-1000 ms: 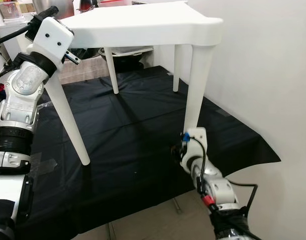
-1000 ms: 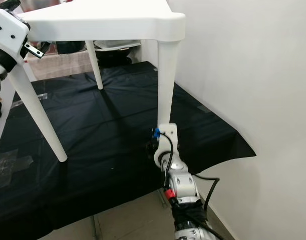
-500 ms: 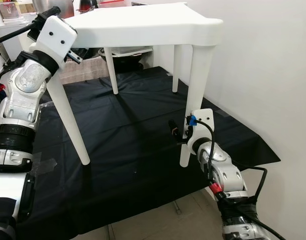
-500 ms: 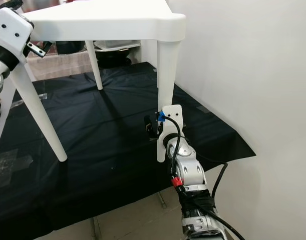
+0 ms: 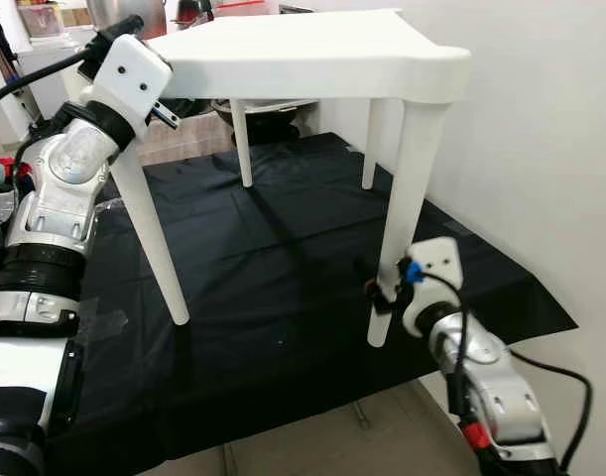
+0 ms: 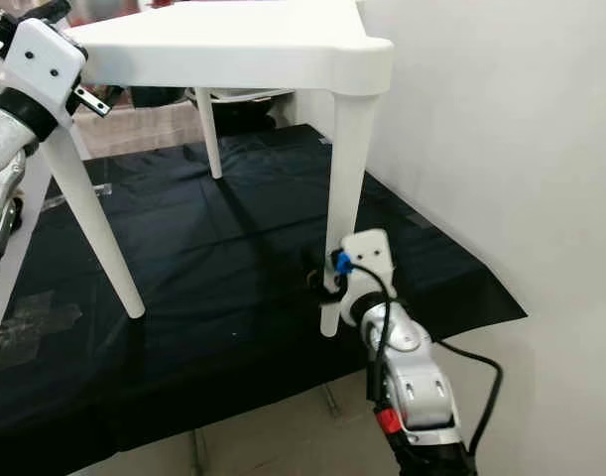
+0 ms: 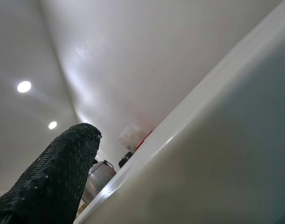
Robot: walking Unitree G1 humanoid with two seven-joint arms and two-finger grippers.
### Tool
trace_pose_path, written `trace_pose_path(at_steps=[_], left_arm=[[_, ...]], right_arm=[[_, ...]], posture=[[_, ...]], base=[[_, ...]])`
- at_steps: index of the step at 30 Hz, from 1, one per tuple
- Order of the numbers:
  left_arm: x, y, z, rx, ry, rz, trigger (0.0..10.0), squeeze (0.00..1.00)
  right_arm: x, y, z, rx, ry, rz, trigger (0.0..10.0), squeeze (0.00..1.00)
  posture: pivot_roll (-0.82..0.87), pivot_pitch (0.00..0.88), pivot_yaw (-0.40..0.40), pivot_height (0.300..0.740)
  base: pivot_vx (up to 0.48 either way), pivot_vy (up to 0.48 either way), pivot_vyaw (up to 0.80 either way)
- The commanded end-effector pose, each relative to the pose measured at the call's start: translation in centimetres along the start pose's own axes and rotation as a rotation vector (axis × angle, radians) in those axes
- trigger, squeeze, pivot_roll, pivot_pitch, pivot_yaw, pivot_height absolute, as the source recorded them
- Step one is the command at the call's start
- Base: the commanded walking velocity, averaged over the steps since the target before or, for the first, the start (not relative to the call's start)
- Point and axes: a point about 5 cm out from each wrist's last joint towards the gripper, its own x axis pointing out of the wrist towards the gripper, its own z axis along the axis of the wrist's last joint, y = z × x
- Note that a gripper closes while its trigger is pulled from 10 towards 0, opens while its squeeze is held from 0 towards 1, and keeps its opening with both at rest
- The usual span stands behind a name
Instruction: Building children table
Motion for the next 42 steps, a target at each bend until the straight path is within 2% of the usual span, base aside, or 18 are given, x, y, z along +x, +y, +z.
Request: trace_pose_path(at_steps=[1, 6, 10, 12, 13, 14, 15, 16, 18, 19, 21, 25, 26, 27, 28, 29, 31, 42], left_arm=[[-1.7, -3.5, -4.8, -0.043, 0.213, -0.152, 10.0, 0.0], [-1.5, -3.4, -4.7, -0.035, 0.214, -0.156, 10.0, 0.0], [-1.4, -3.3, -4.9, -0.029, 0.221, -0.156, 10.0, 0.0], [-1.4, -3.3, -4.9, -0.029, 0.221, -0.156, 10.0, 0.0], [-1.4, -3.4, -5.0, -0.03, 0.225, -0.156, 10.0, 0.0], [-1.4, -3.4, -5.0, -0.03, 0.225, -0.156, 10.0, 0.0], [-1.4, -3.4, -5.0, -0.031, 0.226, -0.156, 10.0, 0.0], [-1.3, -3.5, -5.0, -0.033, 0.226, -0.157, 10.0, 0.0], [-1.3, -3.5, -5.0, -0.033, 0.226, -0.157, 10.0, 0.0], [-1.3, -3.6, -5.0, -0.036, 0.224, -0.158, 10.0, 0.0], [-1.3, -3.6, -5.0, -0.036, 0.224, -0.158, 10.0, 0.0], [-1.3, -4.0, -4.5, -0.035, 0.176, -0.207, 10.0, 0.0], [-1.4, -4.0, -4.1, 0.052, 0.148, -0.249, 10.0, 0.0], [-1.4, -4.0, -4.1, 0.052, 0.148, -0.249, 10.0, 0.0], [-1.4, -3.8, -3.6, 0.154, 0.116, -0.302, 10.0, 0.0], [-1.4, -3.8, -3.6, 0.154, 0.116, -0.302, 10.0, 0.0], [-1.4, -3.6, -2.9, 0.29, 0.089, -0.37, 10.0, 0.0], [-1.2, -2.9, -2.9, 0.373, 0.109, -0.406, 10.0, 0.0]], right_arm=[[-0.3, 0.2, 0.1, 0.015, 0.007, 0.011, 10.0, 1.0], [-0.7, 0.4, 0.6, 0.015, -0.003, 0.028, 10.0, 1.0], [-2.6, 0.3, 0.3, -0.033, 0.028, 0.051, 10.0, 1.0], [-2.6, 0.3, 0.3, -0.033, 0.028, 0.051, 10.0, 1.0], [-3.9, -1.2, -0.3, -0.082, 0.069, -0.002, 10.0, 1.0], [-3.9, -1.2, -0.3, -0.082, 0.069, -0.002, 10.0, 1.0], [-4.2, -1.8, -0.3, -0.097, 0.079, -0.027, 10.0, 0.87], [-4.5, -2.5, -0.1, -0.101, 0.073, -0.053, 10.0, 0.36], [-4.5, -2.5, -0.1, -0.101, 0.073, -0.053, 10.0, 0.36], [-4.6, -3.0, 0.5, -0.101, 0.045, -0.068, 10.0, 0.0], [-4.6, -3.0, 0.5, -0.101, 0.045, -0.068, 10.0, 0.0], [-4.7, -2.9, 2.0, -0.099, -0.032, -0.04, 10.0, 0.0], [-4.6, -2.7, 2.0, -0.099, -0.033, -0.034, 10.0, 0.0], [-4.6, -2.7, 2.0, -0.099, -0.033, -0.034, 10.0, 0.0], [-4.5, -2.6, 1.9, -0.097, -0.028, -0.032, 10.0, 0.0], [-4.5, -2.6, 1.9, -0.097, -0.028, -0.032, 10.0, 0.0], [-4.3, -2.6, 1.9, -0.09, -0.025, -0.034, 10.0, 0.0], [-3.8, -3.1, 3.1, -0.067, -0.068, -0.05, 10.0, 0.0]], posture=[[0.03, 0.0, -0.044, 0.74], [0.03, 0.0, -0.043, 0.74], [0.02, 0.0, -0.033, 0.74], [0.02, 0.0, -0.033, 0.74], [0.01, 0.0, -0.026, 0.74], [0.01, 0.0, -0.026, 0.74], [0.01, 0.0, -0.026, 0.74], [0.0, 0.0, -0.022, 0.74], [0.0, 0.0, -0.022, 0.74], [0.0, 0.0, -0.021, 0.74], [0.0, 0.0, -0.021, 0.74], [0.0, 0.0, -0.023, 0.74], [0.0, 0.0, -0.026, 0.74], [0.0, 0.0, -0.026, 0.74], [0.01, 0.0, -0.032, 0.74], [0.01, 0.0, -0.032, 0.74], [0.02, 0.0, -0.037, 0.74], [0.02, 0.0, -0.037, 0.74]], base=[[0.0, 0.0, 0.0], [0.0, 0.0, 0.0], [0.0, 0.0, 0.0], [0.0, 0.0, 0.0], [0.0, 0.0, 0.0], [0.0, 0.0, 0.0], [0.0, 0.0, 0.0], [0.0, 0.0, 0.0], [0.0, 0.0, 0.0], [0.0, 0.0, 0.0], [0.0, 0.0, 0.0], [0.0, 0.0, 0.0], [0.0, 0.0, 0.0], [0.0, 0.0, 0.0], [0.0, 0.0, 0.0], [0.0, 0.0, 0.0], [0.0, 0.0, 0.0], [0.0, 0.0, 0.0]])
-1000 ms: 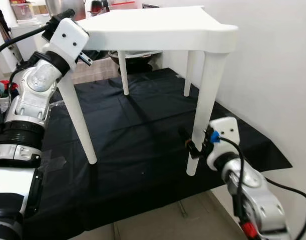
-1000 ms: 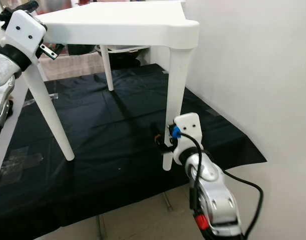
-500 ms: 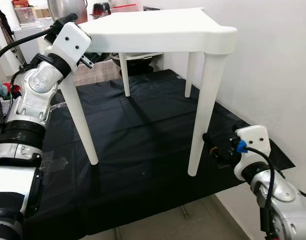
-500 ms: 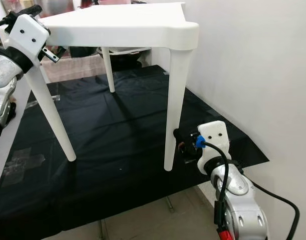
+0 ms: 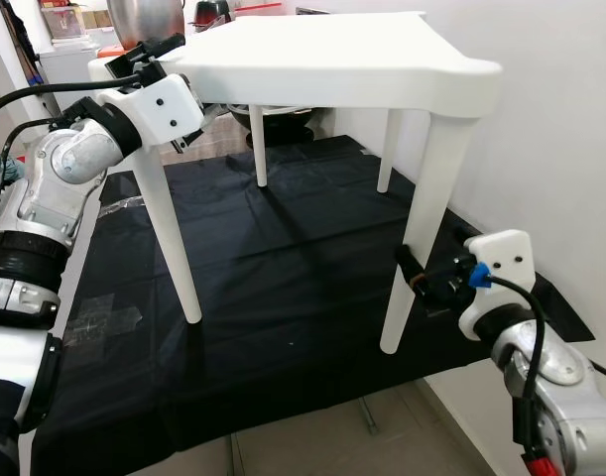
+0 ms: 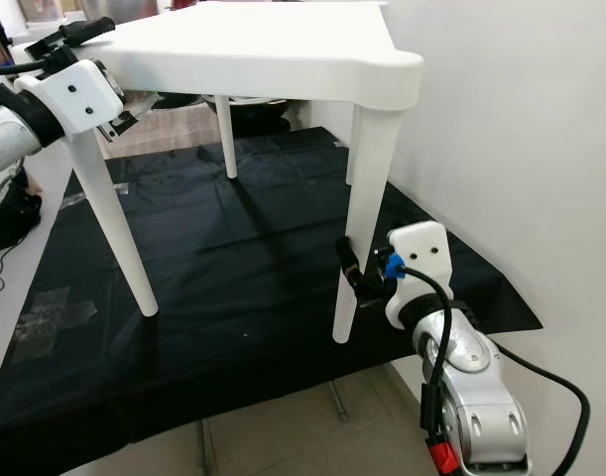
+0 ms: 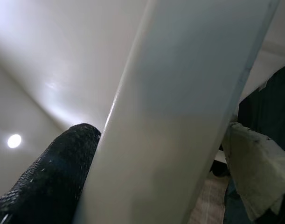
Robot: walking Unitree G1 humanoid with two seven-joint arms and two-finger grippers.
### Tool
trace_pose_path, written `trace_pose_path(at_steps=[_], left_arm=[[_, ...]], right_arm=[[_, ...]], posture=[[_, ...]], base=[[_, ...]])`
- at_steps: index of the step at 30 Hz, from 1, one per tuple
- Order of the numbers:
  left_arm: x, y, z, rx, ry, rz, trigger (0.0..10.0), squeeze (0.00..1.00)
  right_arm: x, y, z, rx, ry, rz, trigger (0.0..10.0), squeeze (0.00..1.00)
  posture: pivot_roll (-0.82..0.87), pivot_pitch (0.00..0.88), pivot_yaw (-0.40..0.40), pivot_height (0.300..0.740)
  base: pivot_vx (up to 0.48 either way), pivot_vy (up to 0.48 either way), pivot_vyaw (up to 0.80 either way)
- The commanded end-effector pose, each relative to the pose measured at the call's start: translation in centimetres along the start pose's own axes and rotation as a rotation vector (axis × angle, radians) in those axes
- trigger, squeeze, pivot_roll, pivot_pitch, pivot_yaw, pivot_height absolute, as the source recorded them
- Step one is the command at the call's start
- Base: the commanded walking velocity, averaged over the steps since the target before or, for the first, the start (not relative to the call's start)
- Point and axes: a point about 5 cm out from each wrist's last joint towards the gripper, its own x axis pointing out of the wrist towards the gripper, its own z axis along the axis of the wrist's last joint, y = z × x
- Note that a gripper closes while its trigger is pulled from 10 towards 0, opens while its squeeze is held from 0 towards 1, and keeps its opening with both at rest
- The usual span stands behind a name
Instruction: Building children table
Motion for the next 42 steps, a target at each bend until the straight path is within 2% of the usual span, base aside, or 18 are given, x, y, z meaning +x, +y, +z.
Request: trace_pose_path(at_steps=[1, 3, 5, 7, 8, 9, 12, 15, 17, 21, 31, 32, 34, 35, 42], left_arm=[[-0.7, -3.9, -2.4, -0.009, 0.115, -0.183, 10.0, 0.0], [-0.7, -4.0, -2.3, 0.009, 0.104, -0.192, 10.0, 0.0], [-0.4, -3.8, -1.5, 0.088, 0.066, -0.215, 10.0, 0.0], [-0.4, -3.8, -1.5, 0.088, 0.066, -0.215, 10.0, 0.0], [-0.3, -3.5, -1.0, 0.13, 0.038, -0.224, 10.0, 0.0], [-0.3, -3.5, -1.0, 0.13, 0.038, -0.224, 10.0, 0.0], [0.1, -3.0, 0.3, 0.209, -0.029, -0.233, 10.0, 0.0], [0.1, -3.0, 0.3, 0.209, -0.029, -0.233, 10.0, 0.0], [0.4, -2.5, 1.3, 0.256, -0.078, -0.211, 10.0, 0.0], [0.3, -2.3, 1.6, 0.281, -0.098, -0.191, 10.0, 0.0], [-0.1, -2.3, 1.2, 0.301, -0.087, -0.184, 10.0, 0.0], [-0.1, -2.2, 1.2, 0.308, -0.087, -0.179, 10.0, 0.0], [0.0, -2.2, 1.2, 0.314, -0.089, -0.174, 10.0, 0.0], [0.0, -2.1, 1.3, 0.317, -0.092, -0.171, 10.0, 0.0], [0.1, -2.3, 1.5, 0.318, -0.105, -0.163, 10.0, 0.0]], right_arm=[[0.2, -0.1, 0.3, 0.026, -0.012, -0.002, 10.0, 0.0], [0.2, -0.4, 0.6, 0.034, -0.022, -0.01, 10.0, 0.0], [0.5, -0.7, 1.1, 0.051, -0.039, -0.017, 10.0, 0.0], [0.5, -0.7, 1.1, 0.051, -0.039, -0.017, 10.0, 0.0], [0.6, -0.8, 1.2, 0.054, -0.043, -0.016, 10.0, 0.0], [0.6, -0.8, 1.2, 0.054, -0.043, -0.016, 10.0, 0.0], [0.9, -0.7, 1.2, 0.058, -0.045, -0.012, 10.0, 0.0], [0.9, -0.7, 1.2, 0.058, -0.045, -0.012, 10.0, 0.0], [1.1, -0.5, 1.2, 0.068, -0.045, -0.016, 10.0, 0.0], [1.2, -0.4, 1.1, 0.077, -0.043, -0.02, 10.0, 0.0], [1.6, -0.3, 1.3, 0.085, -0.054, -0.01, 10.0, 0.0], [1.9, -0.4, 1.7, 0.088, -0.075, -0.005, 1.8, 0.0], [2.1, -0.4, 2.0, 0.091, -0.089, -0.003, 1.8, 0.0], [2.2, -0.6, 2.4, 0.092, -0.109, -0.004, 0.0, 0.0], [2.6, -1.0, 3.7, 0.116, -0.154, -0.031, 0.0, 0.0]], posture=[[0.02, 0.0, -0.037, 0.74], [0.02, 0.0, -0.038, 0.74], [0.02, 0.0, -0.045, 0.74], [0.02, 0.0, -0.045, 0.74], [0.02, 0.0, -0.047, 0.74], [0.02, 0.0, -0.047, 0.74], [0.02, 0.0, -0.048, 0.74], [0.02, 0.0, -0.048, 0.74], [0.02, 0.0, -0.045, 0.74], [0.03, 0.0, -0.049, 0.74], [0.04, 0.0, -0.056, 0.74], [0.04, 0.0, -0.058, 0.74], [0.04, 0.0, -0.058, 0.74], [0.04, 0.0, -0.058, 0.74], [0.04, 0.0, -0.061, 0.74]], base=[[0.0, 0.0, 0.0], [0.0, 0.0, 0.0], [0.0, 0.0, 0.0], [0.0, 0.0, 0.0], [0.0, 0.0, 0.0], [0.0, 0.0, 0.0], [0.0, 0.0, 0.0], [0.0, 0.0, 0.0], [0.0, 0.0, 0.0], [0.0, 0.0, 0.0], [0.0, 0.0, 0.0], [0.0, 0.0, 0.0], [0.0, 0.0, 0.0], [0.0, 0.0, 0.0], [0.0, 0.0, 0.0]])
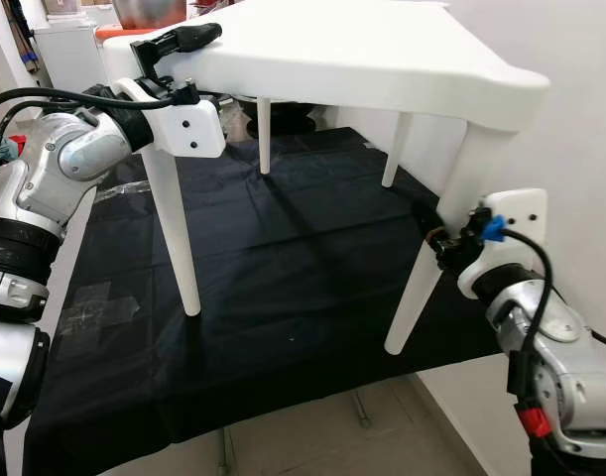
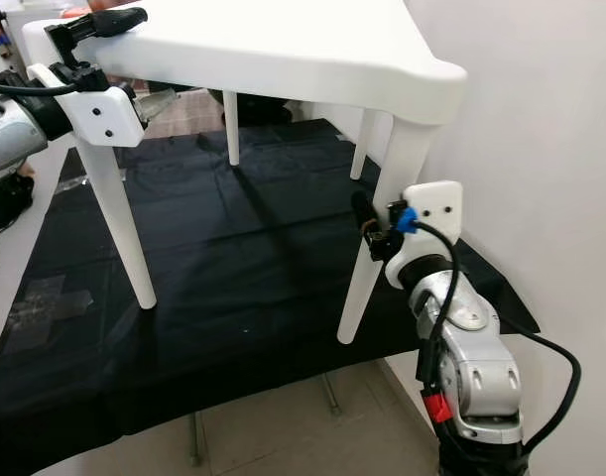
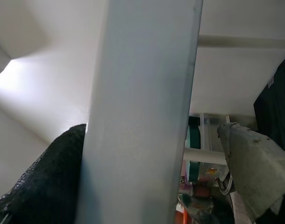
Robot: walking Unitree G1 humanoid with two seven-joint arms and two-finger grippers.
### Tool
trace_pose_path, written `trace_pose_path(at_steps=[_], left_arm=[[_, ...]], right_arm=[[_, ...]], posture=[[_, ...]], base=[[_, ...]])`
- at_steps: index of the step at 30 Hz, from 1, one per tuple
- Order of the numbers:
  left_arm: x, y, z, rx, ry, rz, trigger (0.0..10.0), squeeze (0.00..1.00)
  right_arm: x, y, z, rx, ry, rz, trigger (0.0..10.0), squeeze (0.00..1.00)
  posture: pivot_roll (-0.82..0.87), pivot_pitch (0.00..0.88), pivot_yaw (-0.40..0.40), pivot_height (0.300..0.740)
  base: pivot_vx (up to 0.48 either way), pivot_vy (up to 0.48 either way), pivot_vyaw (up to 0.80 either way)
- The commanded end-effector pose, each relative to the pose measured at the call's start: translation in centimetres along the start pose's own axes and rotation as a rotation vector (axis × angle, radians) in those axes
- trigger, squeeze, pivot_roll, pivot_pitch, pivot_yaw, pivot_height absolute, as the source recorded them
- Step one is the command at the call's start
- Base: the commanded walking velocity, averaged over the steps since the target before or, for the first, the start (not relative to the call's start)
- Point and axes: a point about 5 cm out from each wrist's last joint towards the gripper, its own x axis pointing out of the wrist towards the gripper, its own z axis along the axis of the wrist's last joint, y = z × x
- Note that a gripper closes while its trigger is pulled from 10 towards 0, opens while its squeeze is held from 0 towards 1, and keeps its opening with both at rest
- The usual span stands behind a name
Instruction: Building children table
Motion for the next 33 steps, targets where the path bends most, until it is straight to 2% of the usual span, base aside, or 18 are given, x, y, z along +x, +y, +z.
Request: trace_pose_path(at_steps=[1, 7, 8, 12, 14, 15, 17, 18, 19, 22, 25, 28, 30, 32, 33], left_arm=[[-0.4, -3.1, -0.6, 0.0, 0.036, -0.148, 10.0, 0.0], [-0.2, -2.6, 0.1, -0.033, -0.016, -0.126, 10.0, 0.0], [-0.1, -2.1, 0.4, 0.003, -0.033, -0.117, 10.0, 0.0], [0.0, -1.9, 0.4, 0.02, -0.036, -0.115, 10.0, 0.0], [0.4, -1.0, 1.5, 0.062, -0.097, -0.138, 10.0, 0.0], [0.4, -1.0, 1.5, 0.062, -0.097, -0.138, 10.0, 0.0], [0.6, -0.4, 3.0, 0.086, -0.181, -0.157, 10.0, 0.0], [0.6, -0.4, 3.0, 0.086, -0.181, -0.157, 10.0, 0.0], [0.6, 0.1, 3.9, 0.093, -0.226, -0.154, 10.0, 0.0], [0.5, 0.3, 4.1, 0.095, -0.237, -0.15, 10.0, 0.0], [-0.3, 0.5, 5.2, 0.044, -0.307, -0.159, 10.0, 0.0], [-0.6, 0.6, 5.5, 0.025, -0.33, -0.162, 10.0, 0.0], [-1.1, 0.9, 5.7, -0.007, -0.344, -0.137, 10.0, 0.0], [-1.9, 1.9, 5.7, -0.081, -0.349, -0.068, 10.0, 0.0], [-1.9, 1.9, 5.7, -0.081, -0.349, -0.068, 10.0, 0.0]], right_arm=[[0.3, 0.2, 0.9, 0.0, -0.036, 0.004, 0.0, 0.0], [0.7, 0.0, 1.1, 0.03, -0.029, -0.027, 0.0, 0.0], [1.1, -0.1, 1.3, 0.043, -0.021, -0.039, 0.0, 0.0], [1.2, -0.1, 1.3, 0.047, -0.018, -0.042, 0.0, 0.0], [1.9, 0.1, 1.3, 0.06, -0.006, -0.045, 0.0, 0.0], [1.9, 0.1, 1.3, 0.06, -0.006, -0.045, 0.0, 0.0], [2.6, 0.5, 1.2, 0.071, 0.007, -0.041, 0.0, 0.0], [2.6, 0.5, 1.2, 0.071, 0.007, -0.041, 0.0, 0.0], [3.1, 0.7, 1.0, 0.075, 0.02, -0.039, 0.0, 0.0], [3.2, 0.8, 0.9, 0.076, 0.025, -0.04, 0.0, 0.0], [3.8, 0.8, 0.6, 0.074, 0.048, -0.049, 0.0, 0.0], [4.1, 0.8, 0.5, 0.073, 0.054, -0.052, 0.0, 0.0], [4.5, 0.7, 0.3, 0.071, 0.064, -0.058, 0.0, 0.0], [5.3, 0.6, 0.2, 0.071, 0.075, -0.072, 0.0, 0.0], [5.3, 0.6, 0.2, 0.071, 0.075, -0.072, 0.0, 0.0]], posture=[[0.04, 0.0, -0.061, 0.74], [0.04, 0.0, -0.066, 0.74], [0.04, 0.0, -0.069, 0.74], [0.04, 0.0, -0.069, 0.74], [0.05, 0.0, -0.077, 0.74], [0.05, 0.0, -0.077, 0.74], [0.05, 0.0, -0.08, 0.74], [0.05, 0.0, -0.08, 0.74], [0.05, 0.0, -0.08, 0.74], [0.05, 0.0, -0.08, 0.74], [0.06, 0.0, -0.087, 0.74], [0.07, 0.0, -0.09, 0.74], [0.07, 0.0, -0.093, 0.74], [0.08, 0.0, -0.096, 0.74], [0.08, 0.0, -0.096, 0.74]], base=[[0.0, 0.0, 0.0], [0.0, 0.0, 0.0], [0.0, 0.0, 0.0], [0.0, 0.0, 0.0], [0.0, 0.0, 0.0], [0.0, 0.0, 0.0], [0.0, 0.0, 0.0], [0.0, 0.0, 0.0], [0.0, 0.0, 0.0], [0.0, 0.0, 0.0], [0.0, 0.0, 0.0], [0.0, 0.0, 0.0], [0.0, 0.0, 0.0], [0.0, 0.0, 0.0], [0.0, 0.0, 0.0]])
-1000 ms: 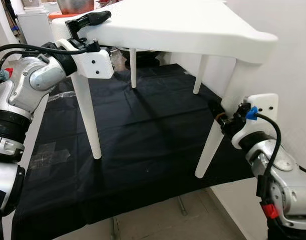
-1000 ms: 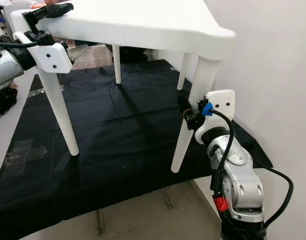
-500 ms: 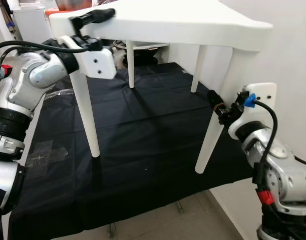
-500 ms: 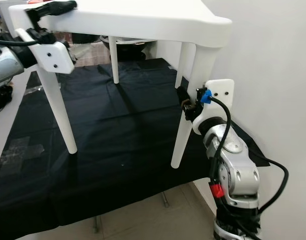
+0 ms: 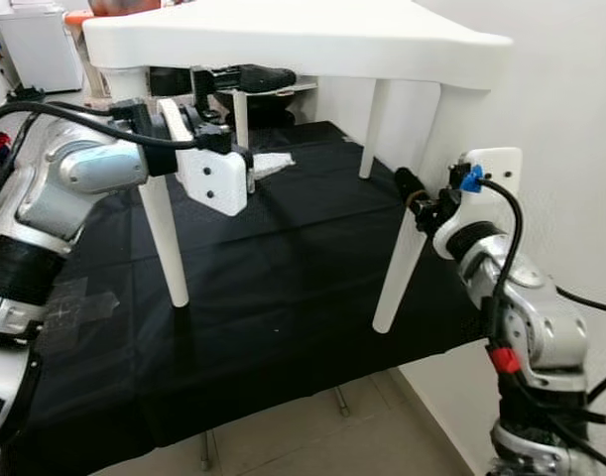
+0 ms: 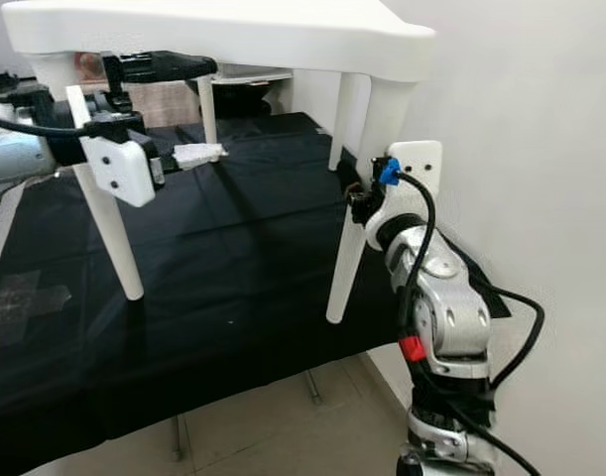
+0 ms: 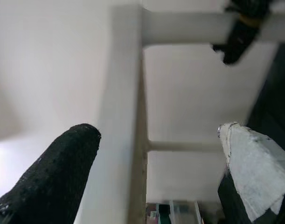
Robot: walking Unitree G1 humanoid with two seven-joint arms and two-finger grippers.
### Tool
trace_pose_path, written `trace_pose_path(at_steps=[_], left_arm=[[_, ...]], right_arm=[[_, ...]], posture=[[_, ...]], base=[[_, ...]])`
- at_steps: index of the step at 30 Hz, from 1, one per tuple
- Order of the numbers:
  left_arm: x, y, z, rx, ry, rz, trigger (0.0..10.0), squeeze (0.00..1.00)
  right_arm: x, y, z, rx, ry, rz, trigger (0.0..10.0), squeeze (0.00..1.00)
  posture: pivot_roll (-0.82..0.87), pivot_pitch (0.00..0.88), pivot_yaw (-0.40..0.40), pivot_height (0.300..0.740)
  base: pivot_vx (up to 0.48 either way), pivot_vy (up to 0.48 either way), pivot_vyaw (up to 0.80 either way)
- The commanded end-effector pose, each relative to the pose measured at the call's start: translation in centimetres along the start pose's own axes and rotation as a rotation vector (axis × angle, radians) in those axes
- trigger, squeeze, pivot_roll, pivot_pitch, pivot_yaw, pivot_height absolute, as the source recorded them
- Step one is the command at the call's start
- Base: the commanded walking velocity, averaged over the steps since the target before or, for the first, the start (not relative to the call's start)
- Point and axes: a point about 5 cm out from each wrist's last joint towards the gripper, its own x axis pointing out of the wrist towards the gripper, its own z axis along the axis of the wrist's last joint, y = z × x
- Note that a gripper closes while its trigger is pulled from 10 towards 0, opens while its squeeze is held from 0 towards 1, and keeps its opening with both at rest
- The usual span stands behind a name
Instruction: Building children table
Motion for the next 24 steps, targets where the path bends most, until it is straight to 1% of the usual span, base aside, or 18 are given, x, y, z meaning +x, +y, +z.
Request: trace_pose_path(at_steps=[1, 2, 3, 4, 5, 7, 8, 10, 14, 16, 17, 19, 21, 23, 24], left_arm=[[-0.9, 1.0, 0.3, -0.047, -0.003, 0.057, 10.0, 0.0], [-1.3, 1.1, 0.5, -0.1, -0.003, 0.087, 10.0, 0.0], [-1.3, 1.1, 0.5, -0.1, -0.003, 0.087, 10.0, 0.0], [-1.9, 0.7, 0.4, -0.142, 0.014, 0.096, 10.0, 0.0], [-1.9, 0.7, 0.4, -0.142, 0.014, 0.096, 10.0, 0.0], [-2.6, -0.1, 0.1, -0.191, 0.049, 0.095, 10.0, 0.0], [-2.6, -0.1, 0.1, -0.191, 0.049, 0.095, 10.0, 0.0], [-3.3, -1.0, -0.2, -0.242, 0.097, 0.094, 10.0, 0.0], [-3.8, -1.6, -0.3, -0.272, 0.126, 0.098, 10.0, 0.0], [-4.3, -2.2, -0.5, -0.306, 0.163, 0.115, 10.0, 0.0], [-4.3, -2.2, -0.5, -0.306, 0.163, 0.115, 10.0, 0.0], [-4.7, -2.7, -0.6, -0.342, 0.191, 0.132, 10.0, 0.0], [-4.7, -2.7, -0.6, -0.342, 0.191, 0.132, 10.0, 0.0], [-4.8, -3.2, -0.6, -0.383, 0.217, 0.154, 10.0, 0.0], [-4.8, -3.2, -0.6, -0.383, 0.217, 0.154, 10.0, 0.0]], right_arm=[[0.8, -0.5, -1.0, 0.001, 0.056, -0.055, 0.0, 0.0], [1.2, -0.6, -1.1, 0.007, 0.062, -0.07, 0.0, 0.0], [1.2, -0.6, -1.1, 0.007, 0.062, -0.07, 0.0, 0.0], [1.8, -0.6, -1.2, 0.016, 0.067, -0.085, 0.0, 0.0], [1.8, -0.6, -1.2, 0.016, 0.067, -0.085, 0.0, 0.0], [2.5, -0.6, -1.1, 0.03, 0.068, -0.102, 0.0, 0.0], [2.5, -0.6, -1.1, 0.03, 0.068, -0.102, 0.0, 0.0], [3.3, -0.6, -0.8, 0.039, 0.06, -0.104, 0.0, 0.0], [3.8, -0.5, -0.7, 0.044, 0.058, -0.1, 0.0, 0.0], [4.3, 0.0, -0.9, 0.046, 0.067, -0.089, 0.0, 0.0], [4.3, 0.0, -0.9, 0.046, 0.067, -0.089, 0.0, 0.0], [4.9, 0.3, -1.0, 0.039, 0.072, -0.083, 0.0, 0.0], [4.9, 0.3, -1.0, 0.039, 0.072, -0.083, 0.0, 0.0], [5.6, 0.5, -1.1, 0.028, 0.074, -0.086, 0.0, 0.0], [5.6, 0.5, -1.1, 0.028, 0.074, -0.086, 0.0, 0.0]], posture=[[0.08, 0.0, -0.1, 0.74], [0.08, 0.0, -0.101, 0.74], [0.08, 0.0, -0.101, 0.74], [0.09, 0.0, -0.106, 0.74], [0.09, 0.0, -0.106, 0.74], [0.09, 0.0, -0.107, 0.74], [0.09, 0.0, -0.107, 0.74], [0.1, 0.0, -0.116, 0.74], [0.1, 0.0, -0.121, 0.74], [0.11, 0.0, -0.124, 0.74], [0.11, 0.0, -0.124, 0.74], [0.11, 0.0, -0.125, 0.74], [0.11, 0.0, -0.125, 0.74], [0.11, 0.0, -0.125, 0.74], [0.11, 0.0, -0.125, 0.74]], base=[[0.0, 0.0, 0.0], [0.0, 0.0, 0.0], [0.0, 0.0, 0.0], [0.0, 0.0, 0.0], [0.0, 0.0, 0.0], [0.0, 0.0, 0.0], [0.0, 0.0, 0.0], [0.0, 0.0, 0.0], [0.0, 0.0, 0.0], [0.0, 0.0, 0.0], [0.0, 0.0, 0.0], [0.0, 0.0, 0.0], [0.0, 0.0, 0.0], [0.0, 0.0, 0.0], [0.0, 0.0, 0.0]])
